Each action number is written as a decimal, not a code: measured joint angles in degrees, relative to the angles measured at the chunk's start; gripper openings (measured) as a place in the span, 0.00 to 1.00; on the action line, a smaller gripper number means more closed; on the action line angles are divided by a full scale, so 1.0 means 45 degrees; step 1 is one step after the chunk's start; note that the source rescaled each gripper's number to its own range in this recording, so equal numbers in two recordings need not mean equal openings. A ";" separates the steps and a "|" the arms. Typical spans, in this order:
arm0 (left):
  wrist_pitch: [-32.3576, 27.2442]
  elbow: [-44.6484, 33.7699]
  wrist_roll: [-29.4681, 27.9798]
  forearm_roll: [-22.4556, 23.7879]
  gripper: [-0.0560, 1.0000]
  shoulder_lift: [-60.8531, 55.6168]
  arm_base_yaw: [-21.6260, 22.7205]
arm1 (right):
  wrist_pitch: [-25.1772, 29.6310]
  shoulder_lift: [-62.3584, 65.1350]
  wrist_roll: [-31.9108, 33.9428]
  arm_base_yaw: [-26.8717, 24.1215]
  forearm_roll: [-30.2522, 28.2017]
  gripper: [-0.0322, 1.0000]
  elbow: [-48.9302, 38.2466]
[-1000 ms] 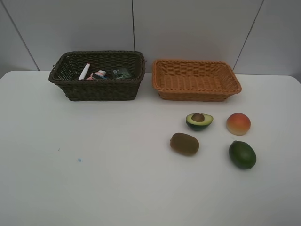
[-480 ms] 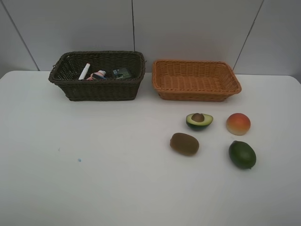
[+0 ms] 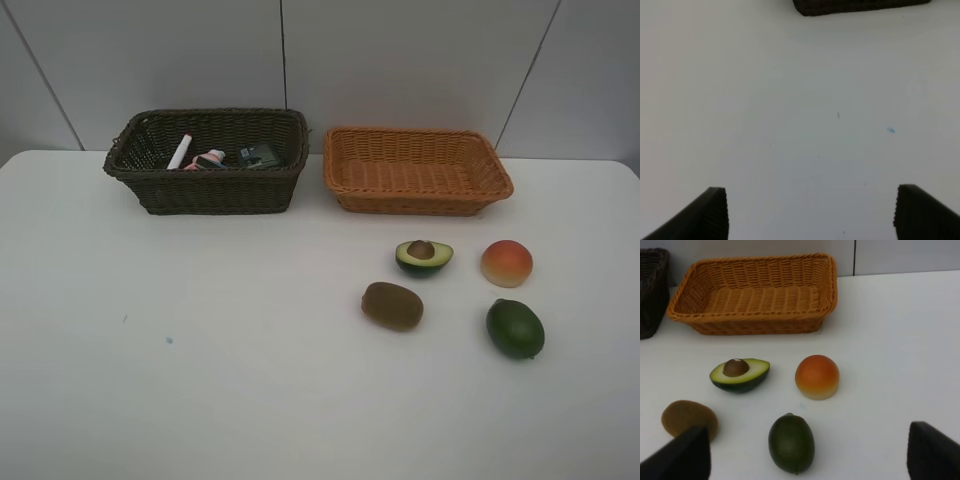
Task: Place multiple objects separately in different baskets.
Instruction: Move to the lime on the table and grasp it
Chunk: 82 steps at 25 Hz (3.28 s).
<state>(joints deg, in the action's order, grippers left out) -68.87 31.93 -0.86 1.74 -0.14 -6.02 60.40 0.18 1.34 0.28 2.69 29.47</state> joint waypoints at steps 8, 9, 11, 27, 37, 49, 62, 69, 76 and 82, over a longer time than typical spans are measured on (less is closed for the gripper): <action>0.1449 -0.0605 0.0425 -0.1145 0.81 0.0000 0.0000 | 0.0000 0.0000 0.0000 0.0000 0.0000 1.00 0.0000; 0.1526 -0.0652 0.0593 -0.1240 0.81 0.0000 0.0000 | 0.0000 0.0000 0.0000 0.0000 0.0000 1.00 0.0000; 0.1663 -0.0651 0.0715 -0.1330 0.81 0.0000 0.0000 | 0.0000 0.0000 0.0000 0.0000 0.0000 1.00 0.0000; 0.1732 -0.0651 0.0878 -0.1330 0.81 0.0000 0.0000 | 0.0000 -0.1993 0.0023 0.0000 0.0284 1.00 0.0041; 0.1748 -0.0651 0.0878 -0.1330 0.81 0.0000 0.0000 | -0.0517 -1.0936 0.0135 0.0000 0.0440 1.00 0.0287; 0.1757 -0.0651 0.0878 -0.1330 0.81 0.0000 0.0000 | -0.0860 -1.4351 -0.0728 0.0000 0.1281 1.00 0.2328; 0.1757 -0.0651 0.0883 -0.1340 0.81 0.0000 0.0000 | -0.2748 -1.7208 -0.0625 0.3024 -0.0057 1.00 0.2413; 0.1757 -0.0651 0.0883 -0.1340 0.81 0.0000 0.0000 | -0.3316 -1.8803 0.0595 0.3063 -0.1856 1.00 0.2471; 0.1757 -0.0651 0.0883 -0.1340 0.81 0.0000 0.0000 | -0.4410 -1.8920 0.0277 0.3088 -0.0960 1.00 0.2471; 0.1757 -0.0651 0.0883 -0.1340 0.81 0.0000 0.0000 | -0.4650 -1.9785 0.0171 0.3088 -0.0895 1.00 0.2480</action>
<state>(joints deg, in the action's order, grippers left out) -60.96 29.01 3.12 -4.29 -0.14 -6.02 39.47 -88.85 2.11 14.18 -1.33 40.63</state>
